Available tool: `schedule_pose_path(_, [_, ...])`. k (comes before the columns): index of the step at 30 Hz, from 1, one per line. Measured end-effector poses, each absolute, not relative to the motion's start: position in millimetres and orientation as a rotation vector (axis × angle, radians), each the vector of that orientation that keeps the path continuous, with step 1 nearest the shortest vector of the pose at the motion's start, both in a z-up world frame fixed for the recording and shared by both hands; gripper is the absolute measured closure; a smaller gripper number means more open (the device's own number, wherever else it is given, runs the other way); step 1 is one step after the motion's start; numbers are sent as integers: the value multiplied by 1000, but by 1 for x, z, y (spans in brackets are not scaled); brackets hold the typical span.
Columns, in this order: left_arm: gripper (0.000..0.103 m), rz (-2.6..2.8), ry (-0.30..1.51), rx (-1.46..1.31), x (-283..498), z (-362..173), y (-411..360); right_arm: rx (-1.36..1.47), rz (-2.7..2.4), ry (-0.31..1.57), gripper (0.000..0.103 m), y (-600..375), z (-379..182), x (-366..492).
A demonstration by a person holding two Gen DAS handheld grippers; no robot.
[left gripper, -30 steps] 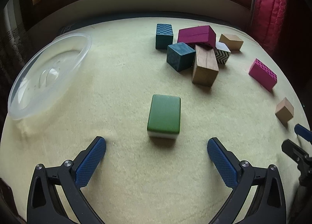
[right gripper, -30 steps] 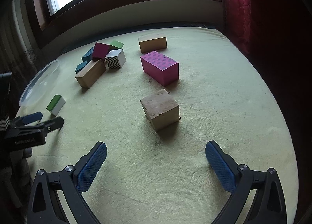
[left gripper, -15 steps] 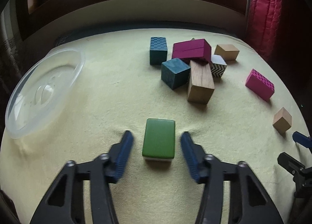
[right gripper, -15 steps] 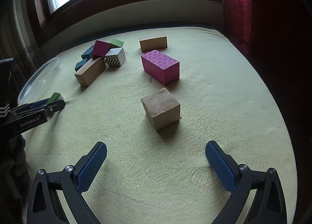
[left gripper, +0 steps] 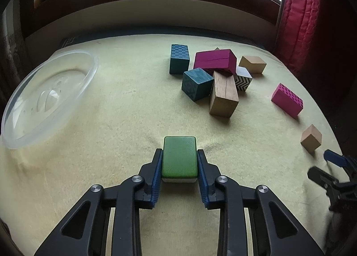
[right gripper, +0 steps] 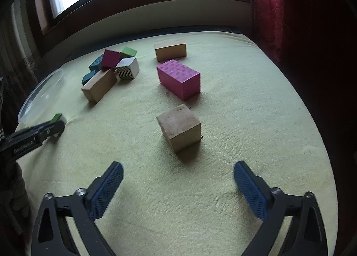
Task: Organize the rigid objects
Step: 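Grasp the green-topped block with the left tool while the right tool grasps the wooden cube, then carry both blocks to the clear bowl and open both tools to drop them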
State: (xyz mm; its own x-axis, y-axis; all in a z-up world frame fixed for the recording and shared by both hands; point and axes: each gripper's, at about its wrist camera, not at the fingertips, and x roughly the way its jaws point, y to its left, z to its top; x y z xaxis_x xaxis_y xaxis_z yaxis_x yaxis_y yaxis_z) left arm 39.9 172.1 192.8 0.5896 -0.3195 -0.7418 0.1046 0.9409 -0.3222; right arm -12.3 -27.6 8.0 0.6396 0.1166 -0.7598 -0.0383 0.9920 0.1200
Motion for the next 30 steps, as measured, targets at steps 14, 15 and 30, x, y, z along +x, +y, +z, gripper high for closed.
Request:
schedule_pose_path(14, [73, -207, 873, -294, 28, 200, 201, 67, 9, 873, 59, -15, 13, 15])
schedule_pose_path(15, [73, -198, 870, -301, 28, 201, 205, 72, 6, 867, 59, -17, 13, 14])
schedule_pose_path(30, [73, 28, 782, -385, 33, 211, 291, 111, 14, 824, 59, -2, 27, 7])
